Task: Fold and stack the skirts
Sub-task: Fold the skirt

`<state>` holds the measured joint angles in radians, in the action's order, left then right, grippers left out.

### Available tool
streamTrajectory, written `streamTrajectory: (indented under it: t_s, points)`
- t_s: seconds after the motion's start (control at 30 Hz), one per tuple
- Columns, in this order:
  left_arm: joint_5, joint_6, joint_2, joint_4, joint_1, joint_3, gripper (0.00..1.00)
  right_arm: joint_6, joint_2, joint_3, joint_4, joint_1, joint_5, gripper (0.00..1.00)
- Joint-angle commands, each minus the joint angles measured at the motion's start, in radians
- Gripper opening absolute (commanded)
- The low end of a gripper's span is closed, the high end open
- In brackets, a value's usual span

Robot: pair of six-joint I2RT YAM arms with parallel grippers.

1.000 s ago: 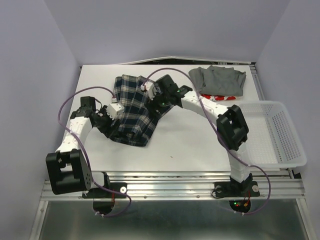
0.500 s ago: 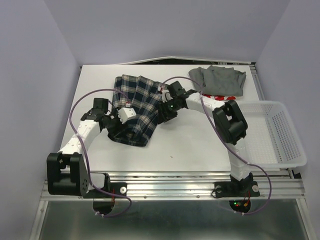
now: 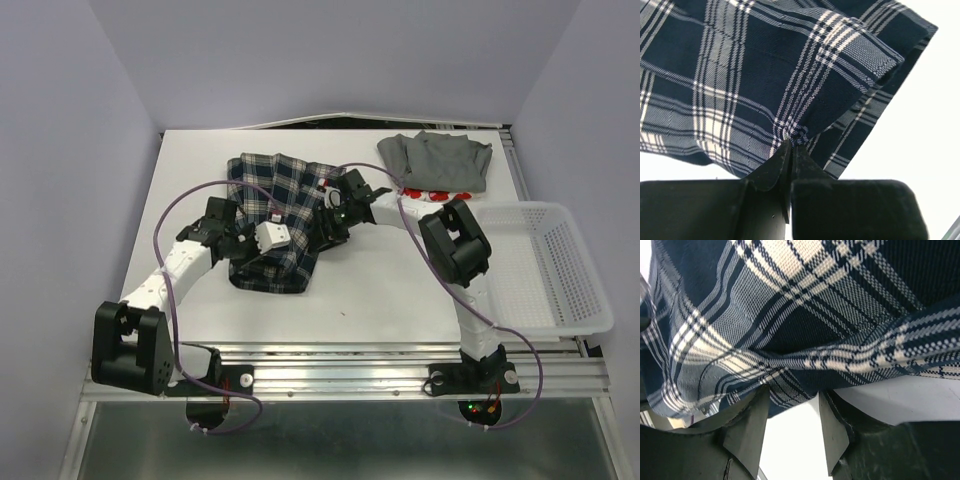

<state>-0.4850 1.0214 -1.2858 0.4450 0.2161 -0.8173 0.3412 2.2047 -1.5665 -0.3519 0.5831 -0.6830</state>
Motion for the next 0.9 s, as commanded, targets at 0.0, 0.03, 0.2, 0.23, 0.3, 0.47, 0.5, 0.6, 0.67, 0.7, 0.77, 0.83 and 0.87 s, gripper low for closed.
streamTrajectory:
  t_s: [0.0,0.03,0.2,0.23,0.3,0.47,0.5,0.6,0.67,0.7,0.77,0.83,0.87]
  points:
    - [-0.084,-0.003,0.023,0.02,0.051,-0.003,0.01,0.025,0.021,0.031,0.04,0.004,0.016,0.5]
    - [-0.081,-0.006,0.014,0.011,0.064,0.003,0.0,0.03,0.023,0.034,0.044,0.004,0.013,0.5]
    - [-0.043,-0.032,-0.107,-0.08,0.143,0.053,0.0,0.05,0.023,0.056,0.062,0.004,0.004,0.5]
    - [-0.043,-0.032,-0.125,-0.089,0.149,0.056,0.0,0.05,0.02,0.059,0.06,0.004,0.003,0.5]
    - [-0.029,-0.026,-0.183,-0.1,0.164,0.055,0.0,0.032,0.01,0.072,0.054,0.004,0.005,0.5]
    - [-0.01,0.022,-0.253,-0.074,0.178,0.056,0.0,-0.034,-0.105,0.108,-0.019,-0.046,0.02,0.48]
    - [-0.006,0.037,-0.251,-0.074,0.178,0.069,0.0,-0.053,-0.124,0.102,-0.051,-0.081,0.023,0.47]
    - [0.011,0.049,-0.245,-0.081,0.181,0.086,0.0,-0.061,-0.203,0.076,-0.085,-0.141,0.039,0.47]
    - [0.013,0.055,-0.239,-0.089,0.181,0.092,0.02,-0.036,-0.236,0.028,-0.084,-0.141,0.04,0.48]
    - [0.014,0.055,-0.237,-0.094,0.183,0.092,0.03,-0.004,-0.238,-0.015,-0.078,-0.141,0.028,0.48]
    - [0.025,0.049,-0.239,-0.1,0.186,0.089,0.11,0.068,-0.228,-0.05,-0.049,-0.141,-0.013,0.48]
    - [0.029,0.046,-0.234,-0.104,0.189,0.084,0.16,0.16,-0.208,-0.072,0.003,-0.129,-0.056,0.48]
    - [0.032,0.046,-0.233,-0.106,0.189,0.083,0.16,0.186,-0.201,-0.076,0.022,-0.129,-0.065,0.48]
